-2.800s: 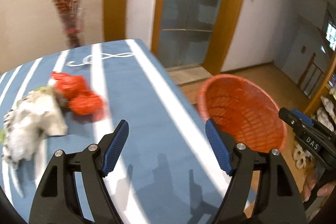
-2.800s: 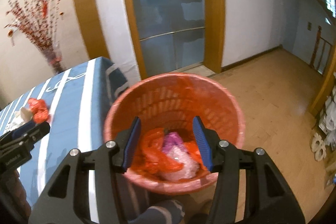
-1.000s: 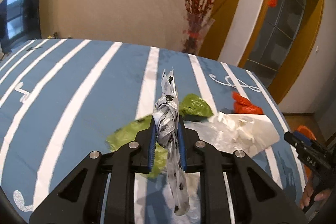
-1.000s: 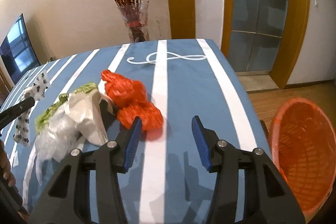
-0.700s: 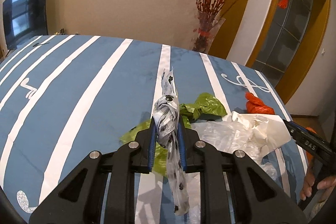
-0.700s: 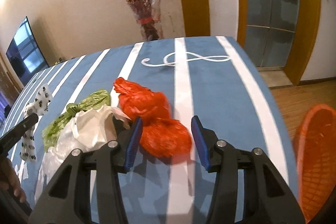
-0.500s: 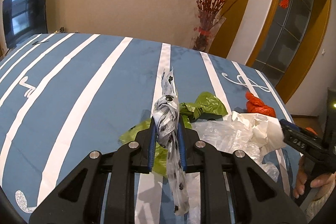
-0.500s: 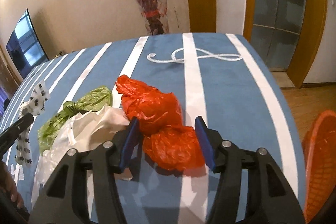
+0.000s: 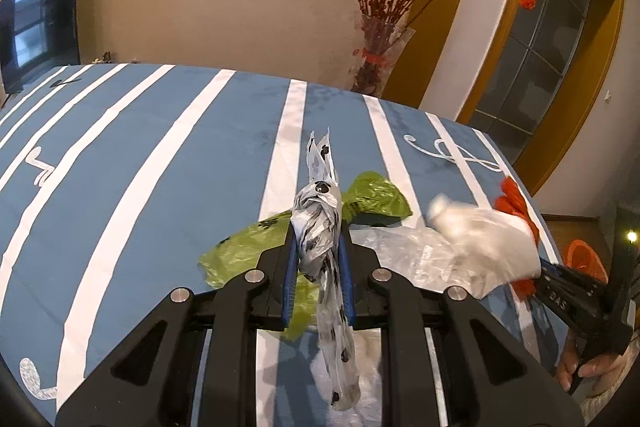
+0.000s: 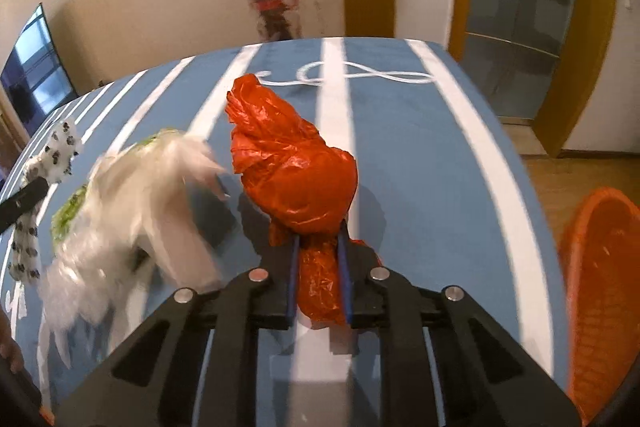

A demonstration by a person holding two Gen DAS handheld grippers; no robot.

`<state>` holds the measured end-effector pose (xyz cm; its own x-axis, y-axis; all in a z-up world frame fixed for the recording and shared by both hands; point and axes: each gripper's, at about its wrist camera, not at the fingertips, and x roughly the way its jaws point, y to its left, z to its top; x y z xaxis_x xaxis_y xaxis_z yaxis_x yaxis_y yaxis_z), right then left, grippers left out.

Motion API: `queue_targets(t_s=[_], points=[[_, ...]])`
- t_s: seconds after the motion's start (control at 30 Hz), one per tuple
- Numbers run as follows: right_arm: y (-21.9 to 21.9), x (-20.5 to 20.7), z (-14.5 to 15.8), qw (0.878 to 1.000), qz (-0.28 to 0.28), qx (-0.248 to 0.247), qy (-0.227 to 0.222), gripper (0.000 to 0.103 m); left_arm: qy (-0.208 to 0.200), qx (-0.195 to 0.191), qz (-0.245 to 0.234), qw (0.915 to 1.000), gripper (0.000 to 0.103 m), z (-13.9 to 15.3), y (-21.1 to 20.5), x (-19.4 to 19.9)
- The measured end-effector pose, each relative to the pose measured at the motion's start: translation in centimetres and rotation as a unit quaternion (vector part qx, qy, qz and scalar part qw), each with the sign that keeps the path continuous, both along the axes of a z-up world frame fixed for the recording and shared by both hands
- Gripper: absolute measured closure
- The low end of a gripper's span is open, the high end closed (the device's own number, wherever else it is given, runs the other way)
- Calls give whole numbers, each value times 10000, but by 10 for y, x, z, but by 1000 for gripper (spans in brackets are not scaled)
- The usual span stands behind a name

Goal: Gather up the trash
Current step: 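Carry the patterned bag and red-orange bags over the orange basket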

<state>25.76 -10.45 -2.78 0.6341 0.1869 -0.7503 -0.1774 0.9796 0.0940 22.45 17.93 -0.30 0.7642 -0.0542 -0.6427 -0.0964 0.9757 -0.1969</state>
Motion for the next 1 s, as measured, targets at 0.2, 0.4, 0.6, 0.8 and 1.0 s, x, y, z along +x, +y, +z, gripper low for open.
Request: queue_targets(t_s=[0.2, 0.4, 0.6, 0.8, 1.0], points=[[-43, -28, -1, 9992, -392, -12, -23, 86, -65, -1, -179, 9998, 85, 7, -19, -4], [-81, -62, 3, 9970, -743, -172, -147, 86, -126, -12, -473, 9988, 85, 14, -49, -11], [-117, -94, 5, 9924, -1155, -333, -252, 86, -132, -44, -887, 9960, 85, 16, -89, -15], [-150, -115, 8, 9841, -1604, -672, -367, 86, -131, -39, -1398, 9901, 85, 17, -139, -23], [-182, -128, 8, 9762, -1990, -774, -379, 86, -107, -42, -1825, 9831, 85, 17, -183, -27]])
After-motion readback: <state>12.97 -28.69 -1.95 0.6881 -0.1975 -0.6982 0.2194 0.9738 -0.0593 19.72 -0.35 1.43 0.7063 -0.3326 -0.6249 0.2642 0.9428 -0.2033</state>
